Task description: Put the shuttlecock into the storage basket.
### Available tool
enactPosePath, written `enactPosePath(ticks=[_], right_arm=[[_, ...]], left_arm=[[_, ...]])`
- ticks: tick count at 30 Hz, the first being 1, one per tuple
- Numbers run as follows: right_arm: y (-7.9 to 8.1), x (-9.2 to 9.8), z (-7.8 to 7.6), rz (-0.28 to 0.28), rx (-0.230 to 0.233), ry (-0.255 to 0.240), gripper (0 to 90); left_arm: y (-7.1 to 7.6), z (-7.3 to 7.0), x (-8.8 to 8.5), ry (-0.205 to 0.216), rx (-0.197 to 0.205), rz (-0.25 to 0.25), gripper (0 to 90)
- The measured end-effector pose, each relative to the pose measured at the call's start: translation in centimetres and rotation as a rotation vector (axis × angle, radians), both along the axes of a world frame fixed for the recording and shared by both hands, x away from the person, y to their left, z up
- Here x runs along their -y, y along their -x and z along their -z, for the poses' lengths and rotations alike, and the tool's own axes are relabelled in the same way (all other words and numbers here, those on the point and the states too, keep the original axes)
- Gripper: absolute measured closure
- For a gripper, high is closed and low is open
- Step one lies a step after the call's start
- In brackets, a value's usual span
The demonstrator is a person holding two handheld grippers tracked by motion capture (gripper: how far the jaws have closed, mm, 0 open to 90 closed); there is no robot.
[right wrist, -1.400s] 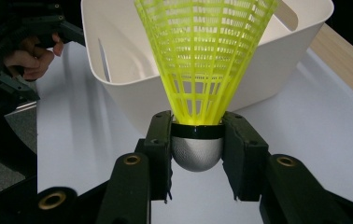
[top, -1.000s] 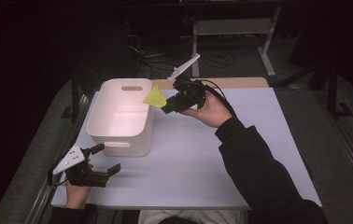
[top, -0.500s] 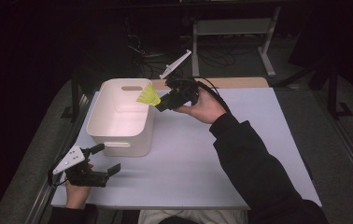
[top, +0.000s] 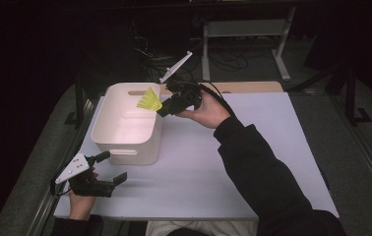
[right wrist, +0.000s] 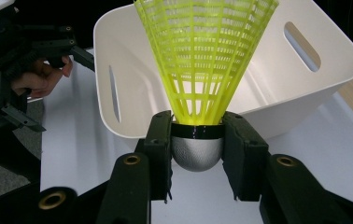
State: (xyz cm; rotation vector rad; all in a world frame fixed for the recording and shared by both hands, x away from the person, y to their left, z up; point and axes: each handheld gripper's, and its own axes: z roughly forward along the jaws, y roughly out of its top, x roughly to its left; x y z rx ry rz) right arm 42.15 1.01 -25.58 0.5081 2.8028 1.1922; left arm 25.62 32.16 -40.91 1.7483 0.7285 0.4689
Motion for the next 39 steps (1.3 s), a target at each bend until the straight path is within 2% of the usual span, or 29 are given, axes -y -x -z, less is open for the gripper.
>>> enactPosePath(ticks=[18, 39], right_arm=[[-0.7, -1.8, 0.4, -0.018, -0.012, -0.004, 63.2], [-0.9, -4.6, 1.2, -0.06, -0.018, 0.025, 63.2]], left_arm=[[0.0, 0.0, 0.0, 0.0, -0.001, 0.002, 0.0], [0.0, 0.0, 0.0, 0.001, -0.001, 0.002, 0.0]])
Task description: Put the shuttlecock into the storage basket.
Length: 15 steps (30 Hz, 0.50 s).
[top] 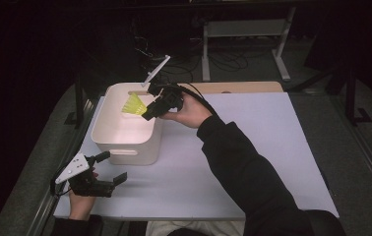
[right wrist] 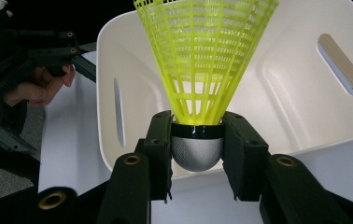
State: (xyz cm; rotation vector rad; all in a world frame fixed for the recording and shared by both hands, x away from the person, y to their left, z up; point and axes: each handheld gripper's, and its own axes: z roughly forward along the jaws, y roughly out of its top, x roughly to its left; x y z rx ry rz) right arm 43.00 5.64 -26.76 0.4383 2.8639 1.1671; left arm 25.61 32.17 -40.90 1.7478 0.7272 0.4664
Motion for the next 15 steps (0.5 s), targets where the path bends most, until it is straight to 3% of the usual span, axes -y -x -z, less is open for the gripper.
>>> enactPosePath(ticks=[15], right_arm=[[0.1, -1.5, 1.0, -0.025, -0.008, 0.017, 63.2]], left_arm=[[0.0, 0.0, 0.0, 0.001, 0.0, 0.0, 0.0]])
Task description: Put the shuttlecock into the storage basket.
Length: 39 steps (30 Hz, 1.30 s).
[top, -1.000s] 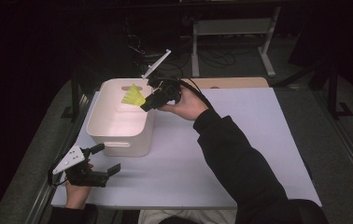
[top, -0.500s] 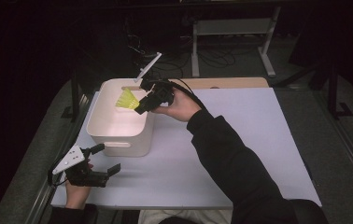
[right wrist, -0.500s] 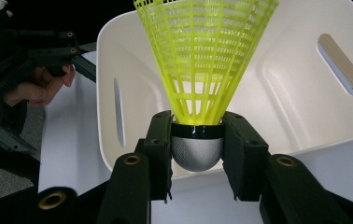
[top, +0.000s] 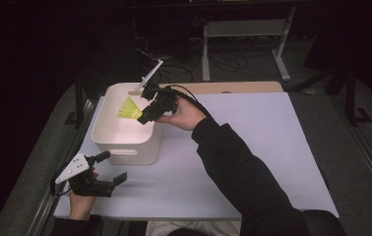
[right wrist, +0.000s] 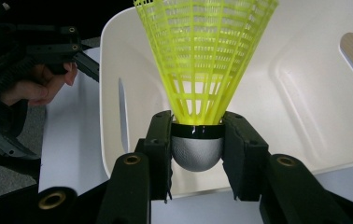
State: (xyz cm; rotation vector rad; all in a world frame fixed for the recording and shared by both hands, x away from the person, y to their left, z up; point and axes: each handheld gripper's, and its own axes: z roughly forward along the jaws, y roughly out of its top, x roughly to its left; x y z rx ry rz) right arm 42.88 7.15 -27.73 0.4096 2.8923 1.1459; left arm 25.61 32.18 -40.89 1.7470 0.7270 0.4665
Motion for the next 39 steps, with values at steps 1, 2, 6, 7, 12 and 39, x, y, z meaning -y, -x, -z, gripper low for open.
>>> enactPosePath(ticks=[1, 2, 6, 7, 12, 39], right_arm=[[0.0, -0.1, 0.1, -0.003, 0.0, 0.001, 63.2], [0.0, -0.2, 0.1, -0.003, -0.003, 0.002, 63.2], [0.0, -0.5, 0.4, -0.009, -0.008, 0.003, 63.2], [0.0, -0.6, 0.5, -0.011, -0.008, 0.005, 63.2], [0.0, -1.0, 0.9, -0.016, -0.009, 0.006, 63.2], [-0.1, -2.2, 2.8, -0.029, -0.03, 0.018, 63.2]], left_arm=[[0.0, 0.0, 0.0, 0.0, 0.0, 0.0, 0.0], [0.0, 0.0, 0.0, -0.001, 0.0, 0.0, 0.0], [0.0, 0.0, 0.0, 0.001, 0.0, 0.0, 0.0], [0.0, 0.0, 0.0, 0.0, 0.001, 0.001, 0.0], [0.0, 0.0, 0.0, 0.001, 0.001, 0.0, 0.0], [0.0, 0.0, 0.0, 0.001, 0.001, 0.002, 0.0]])
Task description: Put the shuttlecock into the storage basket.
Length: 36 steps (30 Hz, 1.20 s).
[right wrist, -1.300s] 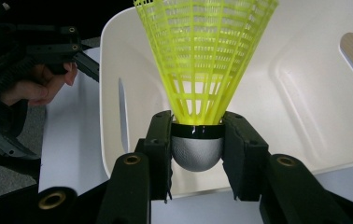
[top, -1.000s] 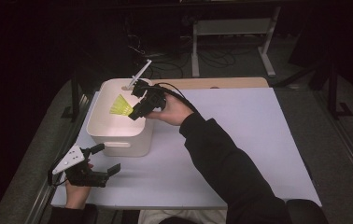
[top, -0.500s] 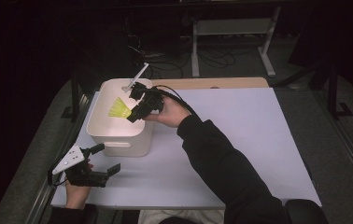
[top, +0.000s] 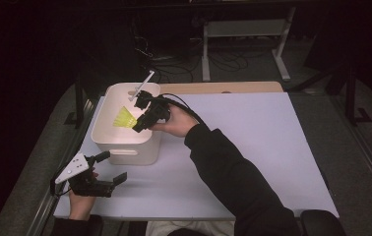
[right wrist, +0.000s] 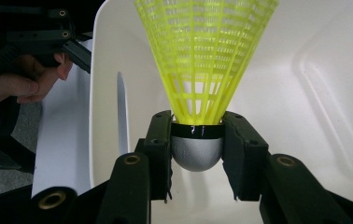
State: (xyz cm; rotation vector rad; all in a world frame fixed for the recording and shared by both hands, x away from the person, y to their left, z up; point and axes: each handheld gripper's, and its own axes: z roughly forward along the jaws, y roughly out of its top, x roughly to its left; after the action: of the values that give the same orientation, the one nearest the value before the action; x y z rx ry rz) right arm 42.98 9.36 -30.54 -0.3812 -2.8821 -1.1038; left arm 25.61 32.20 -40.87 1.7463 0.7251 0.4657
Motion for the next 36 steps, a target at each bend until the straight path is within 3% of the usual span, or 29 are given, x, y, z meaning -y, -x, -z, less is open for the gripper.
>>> enactPosePath(ticks=[5, 26, 32, 36], right_arm=[[0.0, -0.1, 0.2, 0.002, -0.001, -0.002, 61.6], [0.0, 2.1, -1.2, 0.07, 0.034, -0.079, 16.1], [0.0, 3.2, -1.6, 0.084, 0.038, -0.108, 11.3], [0.0, 3.9, -1.8, 0.097, 0.045, -0.111, 2.2]], left_arm=[[0.0, 0.0, 0.0, 0.0, 0.0, 0.0, 0.0], [0.0, 0.0, 0.0, 0.001, -0.003, 0.002, 0.0], [0.0, 0.0, 0.1, -0.002, -0.005, 0.0, 0.0], [0.0, 0.1, 0.1, -0.002, -0.005, 0.0, 0.0]])
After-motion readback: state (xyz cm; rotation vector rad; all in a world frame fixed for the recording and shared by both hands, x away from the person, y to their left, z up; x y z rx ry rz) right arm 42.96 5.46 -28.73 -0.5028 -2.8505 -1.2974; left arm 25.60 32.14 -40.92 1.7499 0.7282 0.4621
